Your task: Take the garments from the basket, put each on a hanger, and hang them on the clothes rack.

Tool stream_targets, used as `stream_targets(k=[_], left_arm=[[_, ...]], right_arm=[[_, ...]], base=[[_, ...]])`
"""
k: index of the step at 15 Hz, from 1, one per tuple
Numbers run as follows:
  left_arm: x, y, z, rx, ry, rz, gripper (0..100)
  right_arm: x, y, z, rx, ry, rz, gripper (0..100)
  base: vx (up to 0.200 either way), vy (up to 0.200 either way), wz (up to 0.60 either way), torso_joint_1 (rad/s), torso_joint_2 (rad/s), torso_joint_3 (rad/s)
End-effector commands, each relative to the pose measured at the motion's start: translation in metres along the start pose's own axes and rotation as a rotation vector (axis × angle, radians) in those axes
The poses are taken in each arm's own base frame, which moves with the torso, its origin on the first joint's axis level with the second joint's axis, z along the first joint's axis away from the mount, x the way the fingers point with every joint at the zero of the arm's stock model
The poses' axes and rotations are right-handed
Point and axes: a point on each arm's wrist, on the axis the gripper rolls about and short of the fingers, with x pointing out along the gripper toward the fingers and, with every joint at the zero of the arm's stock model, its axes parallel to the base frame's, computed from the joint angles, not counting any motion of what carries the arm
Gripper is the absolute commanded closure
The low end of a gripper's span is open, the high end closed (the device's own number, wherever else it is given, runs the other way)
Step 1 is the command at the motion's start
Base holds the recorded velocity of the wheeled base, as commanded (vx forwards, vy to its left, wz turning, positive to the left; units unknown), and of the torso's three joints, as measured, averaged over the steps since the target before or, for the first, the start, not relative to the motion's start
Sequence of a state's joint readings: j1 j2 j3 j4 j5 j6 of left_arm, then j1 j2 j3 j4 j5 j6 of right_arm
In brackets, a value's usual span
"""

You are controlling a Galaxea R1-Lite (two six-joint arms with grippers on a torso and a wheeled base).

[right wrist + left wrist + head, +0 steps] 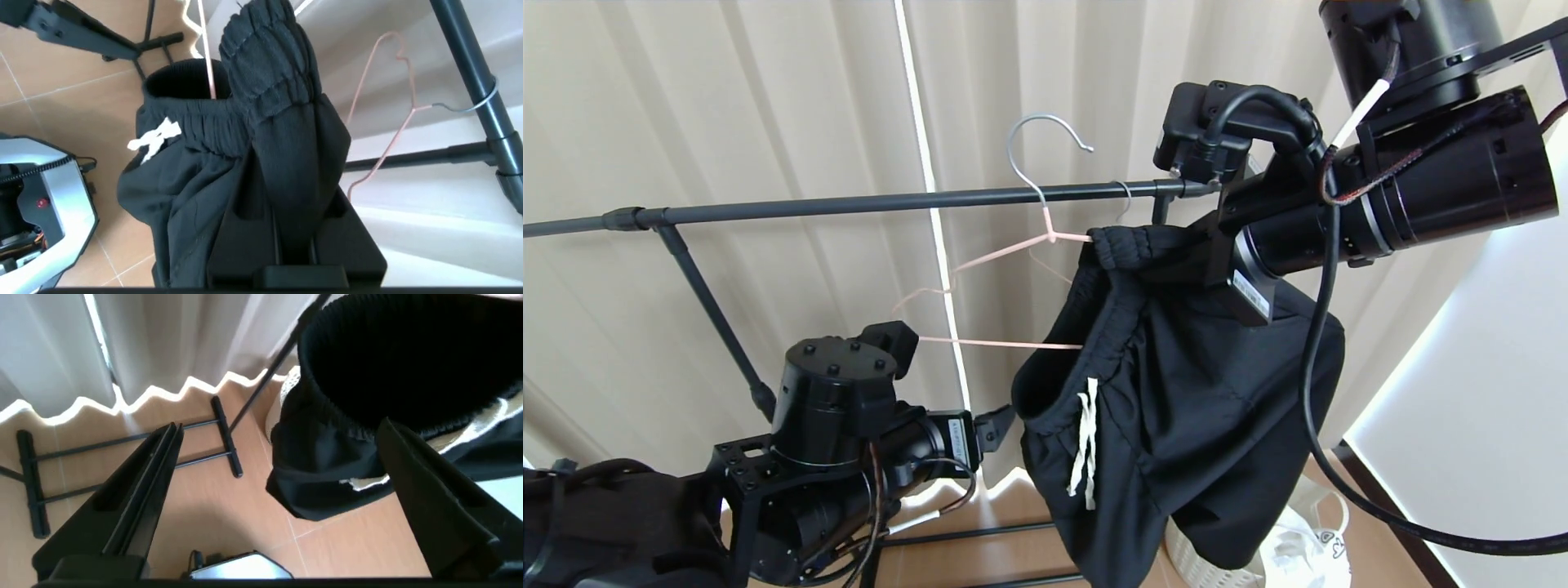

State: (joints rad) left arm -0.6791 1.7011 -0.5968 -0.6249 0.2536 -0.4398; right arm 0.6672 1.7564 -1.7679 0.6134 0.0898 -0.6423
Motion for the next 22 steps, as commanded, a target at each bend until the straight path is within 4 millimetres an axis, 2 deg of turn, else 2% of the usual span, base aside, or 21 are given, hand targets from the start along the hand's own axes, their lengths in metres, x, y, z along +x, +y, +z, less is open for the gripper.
stream_targets(k=[1,6,11,13,17,18,22], left_arm=[[0.011,-0.001,-0.008,0.013,0.026,0.025,0],[0.011,-0.003,-0.003,-0.005,-0.001,0.025,0],[0.011,-0.005,0.002,-0.036,-0.062,0.019,0],[0.012,-0.004,-0.003,-0.025,-0.042,0.024,0],[0.014,-0.003,-0.032,0.098,0.055,0.047,0],[0.013,-0.003,-0.034,0.107,0.060,0.048,100],[0.013,-0.004,-0.029,0.091,0.015,0.046,100]], right_arm=[[-0.003,0.004,0.003,-0.009,-0.011,0.007,100],[-0.013,0.018,0.013,-0.042,-0.050,0.035,100],[-0.016,0.026,0.010,-0.049,-0.045,0.056,100],[-0.018,0.026,0.011,-0.050,-0.052,0.051,100],[-0.028,0.023,0.015,-0.051,-0.090,0.022,100],[-0.028,0.022,0.014,-0.049,-0.090,0.021,100],[-0.028,0.022,0.012,-0.006,-0.081,0.021,100]], base=[[0.000,0.000,0.00,0.000,0.00,0.000],[0.000,0.000,0.00,0.000,0.00,0.000],[0.000,0.000,0.00,0.000,0.00,0.000],[0.000,0.000,0.00,0.000,0.00,0.000],[0.000,0.000,0.00,0.000,0.00,0.000],[0.000,0.000,0.00,0.000,0.00,0.000],[0.000,0.000,0.00,0.000,0.00,0.000]])
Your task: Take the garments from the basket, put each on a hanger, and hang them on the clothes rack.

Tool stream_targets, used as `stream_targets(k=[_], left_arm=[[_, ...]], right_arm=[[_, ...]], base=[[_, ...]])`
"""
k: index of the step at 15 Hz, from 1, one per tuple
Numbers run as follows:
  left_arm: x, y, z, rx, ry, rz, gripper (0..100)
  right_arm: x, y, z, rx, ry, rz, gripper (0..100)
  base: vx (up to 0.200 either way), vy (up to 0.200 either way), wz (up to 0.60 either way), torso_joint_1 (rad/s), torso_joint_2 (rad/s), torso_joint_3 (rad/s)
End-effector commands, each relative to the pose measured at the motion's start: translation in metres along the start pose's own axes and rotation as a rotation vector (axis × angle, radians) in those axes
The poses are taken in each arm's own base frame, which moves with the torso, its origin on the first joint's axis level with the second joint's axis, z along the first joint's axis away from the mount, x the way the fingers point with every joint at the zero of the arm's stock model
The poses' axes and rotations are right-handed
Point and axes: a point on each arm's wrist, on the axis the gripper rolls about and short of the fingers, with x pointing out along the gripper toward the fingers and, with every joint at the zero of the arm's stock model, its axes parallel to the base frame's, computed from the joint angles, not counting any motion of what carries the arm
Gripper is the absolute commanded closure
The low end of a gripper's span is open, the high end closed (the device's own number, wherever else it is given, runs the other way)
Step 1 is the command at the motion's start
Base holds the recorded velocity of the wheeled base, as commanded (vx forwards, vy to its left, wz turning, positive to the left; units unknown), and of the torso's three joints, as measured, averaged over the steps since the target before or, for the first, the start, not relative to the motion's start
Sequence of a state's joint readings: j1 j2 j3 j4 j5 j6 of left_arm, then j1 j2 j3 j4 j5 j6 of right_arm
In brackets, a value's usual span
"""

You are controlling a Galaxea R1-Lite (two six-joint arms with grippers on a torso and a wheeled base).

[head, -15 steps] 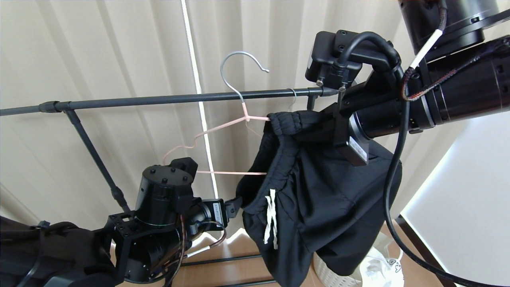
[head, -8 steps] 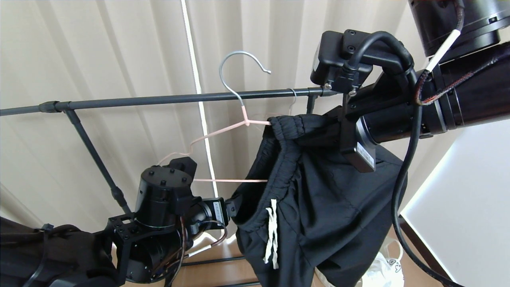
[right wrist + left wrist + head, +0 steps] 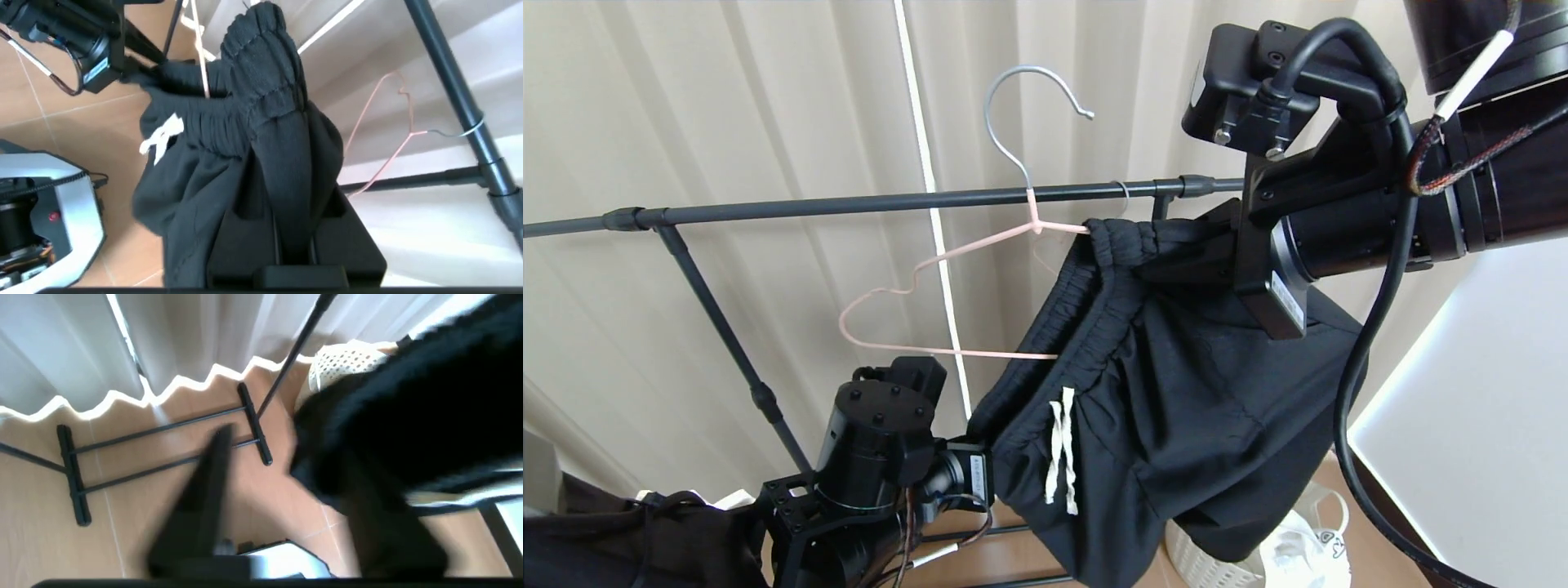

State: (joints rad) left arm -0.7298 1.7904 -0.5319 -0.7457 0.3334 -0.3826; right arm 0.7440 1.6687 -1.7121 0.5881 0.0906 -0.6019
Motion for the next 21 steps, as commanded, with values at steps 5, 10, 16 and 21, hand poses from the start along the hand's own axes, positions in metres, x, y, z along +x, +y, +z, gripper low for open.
stream_targets(k=[5,10,16,21], left_arm=[[-0.017,0.024,0.038,-0.027,-0.165,0.071,100],[-0.012,0.031,0.040,-0.035,-0.164,0.097,100],[0.003,0.036,0.034,-0.034,-0.131,0.133,100],[0.007,0.056,0.044,-0.069,-0.154,0.198,100]], right_arm=[[0.011,-0.004,-0.054,0.085,0.032,-0.002,100],[0.044,0.013,-0.126,0.122,-0.038,-0.013,100],[0.040,0.023,-0.166,0.118,-0.171,-0.027,100],[0.038,0.024,-0.166,0.116,-0.173,-0.025,100]], base=[[0.000,0.000,0.00,0.000,0.00,0.000],[0.000,0.000,0.00,0.000,0.00,0.000],[0.000,0.000,0.00,0.000,0.00,0.000],[0.000,0.000,0.00,0.000,0.00,0.000]])
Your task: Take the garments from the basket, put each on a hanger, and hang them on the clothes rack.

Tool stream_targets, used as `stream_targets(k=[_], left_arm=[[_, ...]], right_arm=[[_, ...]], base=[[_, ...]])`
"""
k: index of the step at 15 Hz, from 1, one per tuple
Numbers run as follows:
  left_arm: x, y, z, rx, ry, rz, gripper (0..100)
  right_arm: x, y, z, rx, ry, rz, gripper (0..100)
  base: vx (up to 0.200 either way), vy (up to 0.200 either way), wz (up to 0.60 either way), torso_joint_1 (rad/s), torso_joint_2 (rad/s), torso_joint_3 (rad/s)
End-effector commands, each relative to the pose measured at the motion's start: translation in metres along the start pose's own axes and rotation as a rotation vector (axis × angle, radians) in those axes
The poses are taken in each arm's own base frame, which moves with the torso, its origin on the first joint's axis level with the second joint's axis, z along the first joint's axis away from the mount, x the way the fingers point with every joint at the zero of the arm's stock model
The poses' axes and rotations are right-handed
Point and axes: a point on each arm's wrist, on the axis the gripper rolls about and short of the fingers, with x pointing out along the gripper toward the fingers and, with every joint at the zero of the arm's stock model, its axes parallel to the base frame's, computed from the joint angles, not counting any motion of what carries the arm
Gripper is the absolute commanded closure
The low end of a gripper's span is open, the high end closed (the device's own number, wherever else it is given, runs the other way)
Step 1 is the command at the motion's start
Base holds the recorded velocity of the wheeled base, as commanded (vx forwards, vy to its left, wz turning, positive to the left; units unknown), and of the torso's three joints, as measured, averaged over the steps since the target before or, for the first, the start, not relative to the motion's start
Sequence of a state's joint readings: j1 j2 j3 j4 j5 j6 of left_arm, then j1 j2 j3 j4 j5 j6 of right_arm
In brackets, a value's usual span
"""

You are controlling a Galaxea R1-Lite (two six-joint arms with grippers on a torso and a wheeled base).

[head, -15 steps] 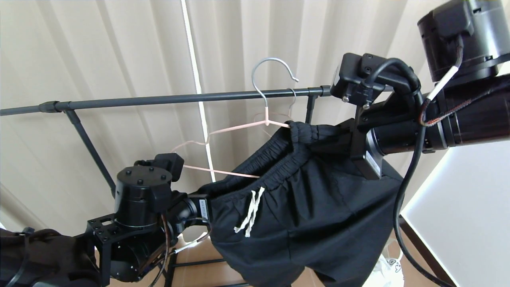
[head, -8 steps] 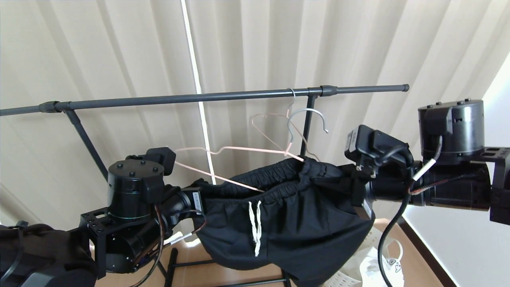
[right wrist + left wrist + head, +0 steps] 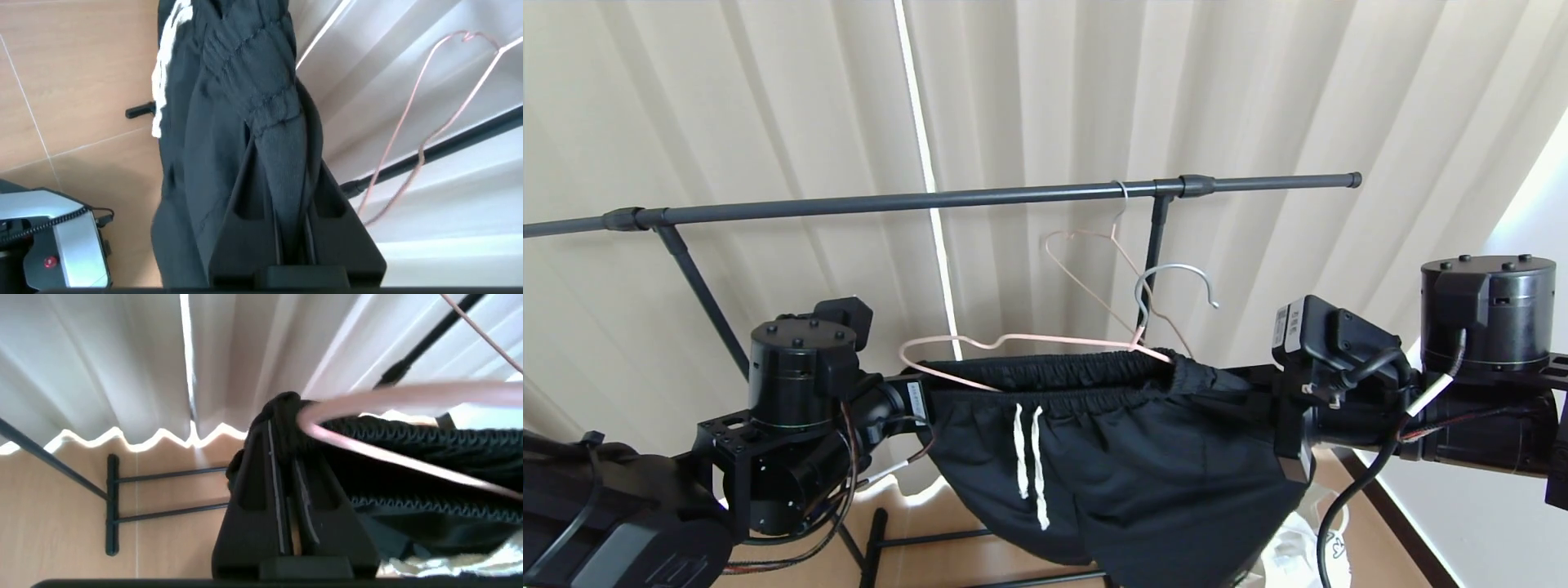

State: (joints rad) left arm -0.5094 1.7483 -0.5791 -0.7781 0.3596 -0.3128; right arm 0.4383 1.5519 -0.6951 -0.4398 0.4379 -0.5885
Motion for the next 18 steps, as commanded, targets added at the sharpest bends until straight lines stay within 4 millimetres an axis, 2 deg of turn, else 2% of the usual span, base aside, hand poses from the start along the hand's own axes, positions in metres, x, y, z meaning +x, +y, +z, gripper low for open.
stream_targets(k=[1,6,18], left_arm=[[0.003,0.005,0.002,-0.008,-0.005,0.019,100],[0.007,0.014,0.012,-0.030,-0.034,0.053,100],[0.002,0.015,0.023,-0.042,-0.068,0.053,100]], right_arm=[[0.000,0.001,-0.001,0.002,0.005,0.003,100],[0.003,0.002,-0.005,0.005,0.023,0.006,100],[0.025,0.005,-0.030,-0.006,0.161,0.001,100]], base=[[0.000,0.000,0.00,0.000,0.00,0.000],[0.000,0.000,0.00,0.000,0.00,0.000],[0.000,0.000,0.00,0.000,0.00,0.000]])
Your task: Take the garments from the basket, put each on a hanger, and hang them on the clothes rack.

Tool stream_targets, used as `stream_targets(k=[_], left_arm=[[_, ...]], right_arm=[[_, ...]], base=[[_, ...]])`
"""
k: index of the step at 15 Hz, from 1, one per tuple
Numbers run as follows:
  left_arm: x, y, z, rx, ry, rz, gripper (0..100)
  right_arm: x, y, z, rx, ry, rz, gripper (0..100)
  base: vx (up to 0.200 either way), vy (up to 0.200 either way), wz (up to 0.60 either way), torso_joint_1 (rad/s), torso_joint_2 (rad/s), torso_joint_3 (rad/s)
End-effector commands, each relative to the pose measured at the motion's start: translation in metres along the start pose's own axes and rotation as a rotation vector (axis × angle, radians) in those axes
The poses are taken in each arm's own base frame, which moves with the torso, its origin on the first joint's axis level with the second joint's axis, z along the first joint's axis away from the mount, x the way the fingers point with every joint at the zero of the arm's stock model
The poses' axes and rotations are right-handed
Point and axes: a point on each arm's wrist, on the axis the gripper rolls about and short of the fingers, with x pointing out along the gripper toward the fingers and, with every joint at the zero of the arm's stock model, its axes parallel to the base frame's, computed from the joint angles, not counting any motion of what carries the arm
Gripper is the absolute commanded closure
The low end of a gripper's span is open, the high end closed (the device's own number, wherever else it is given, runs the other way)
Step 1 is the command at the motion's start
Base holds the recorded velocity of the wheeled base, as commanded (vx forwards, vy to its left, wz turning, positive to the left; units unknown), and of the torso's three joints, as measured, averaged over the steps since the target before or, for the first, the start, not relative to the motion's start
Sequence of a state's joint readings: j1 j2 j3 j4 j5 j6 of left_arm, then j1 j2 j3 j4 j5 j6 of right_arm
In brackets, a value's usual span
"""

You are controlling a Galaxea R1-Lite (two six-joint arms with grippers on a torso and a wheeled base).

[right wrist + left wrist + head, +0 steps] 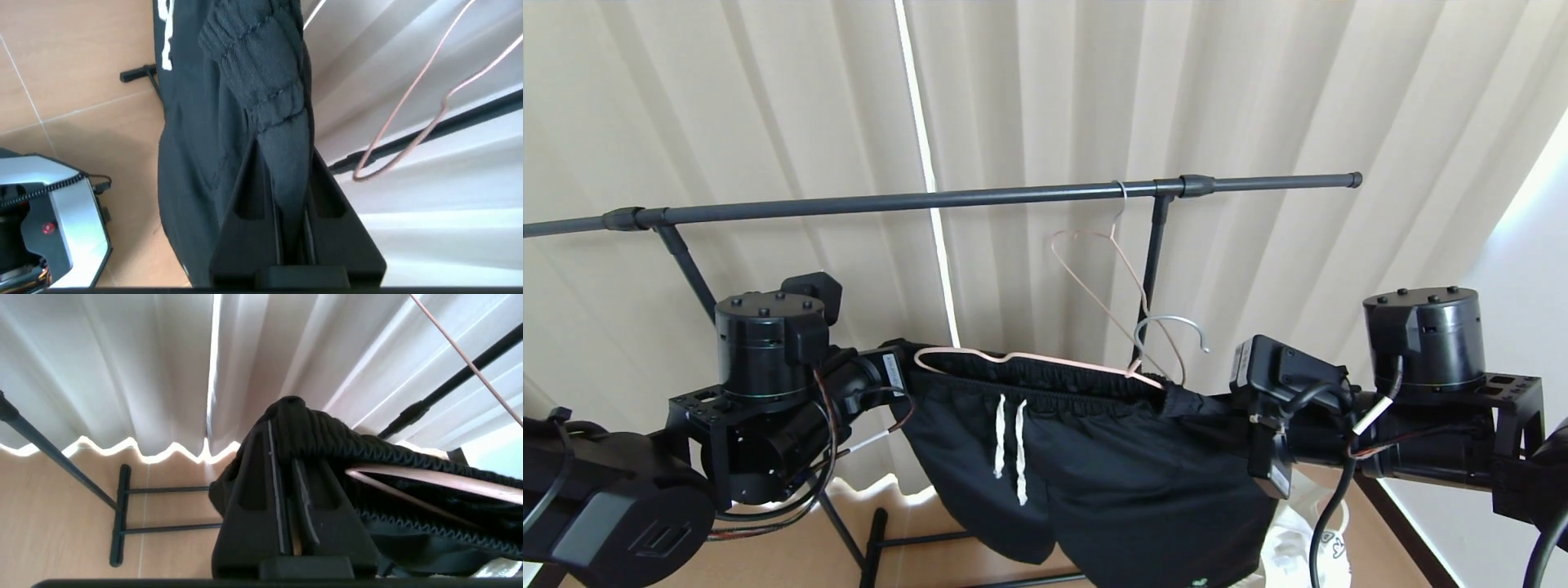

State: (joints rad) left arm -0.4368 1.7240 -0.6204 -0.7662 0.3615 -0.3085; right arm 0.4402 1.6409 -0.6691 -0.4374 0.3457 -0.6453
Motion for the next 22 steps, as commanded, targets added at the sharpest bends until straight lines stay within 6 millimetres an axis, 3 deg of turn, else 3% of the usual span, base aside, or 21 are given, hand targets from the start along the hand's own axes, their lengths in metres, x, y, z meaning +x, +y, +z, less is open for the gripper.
stream_targets(k=[1,14,22], left_arm=[[0.000,0.001,0.003,-0.005,-0.009,0.003,100],[-0.013,-0.002,0.019,-0.044,0.126,0.046,100],[-0.024,-0.017,0.033,-0.124,0.213,0.046,100]], right_arm=[[0.008,0.002,-0.006,0.008,0.033,0.010,100],[0.032,0.005,-0.018,0.020,0.086,0.059,100],[0.043,0.008,-0.022,0.022,0.122,0.058,100]], base=[[0.000,0.000,0.00,0.000,0.00,0.000],[0.000,0.000,0.00,0.000,0.00,0.000],[0.000,0.000,0.00,0.000,0.00,0.000]])
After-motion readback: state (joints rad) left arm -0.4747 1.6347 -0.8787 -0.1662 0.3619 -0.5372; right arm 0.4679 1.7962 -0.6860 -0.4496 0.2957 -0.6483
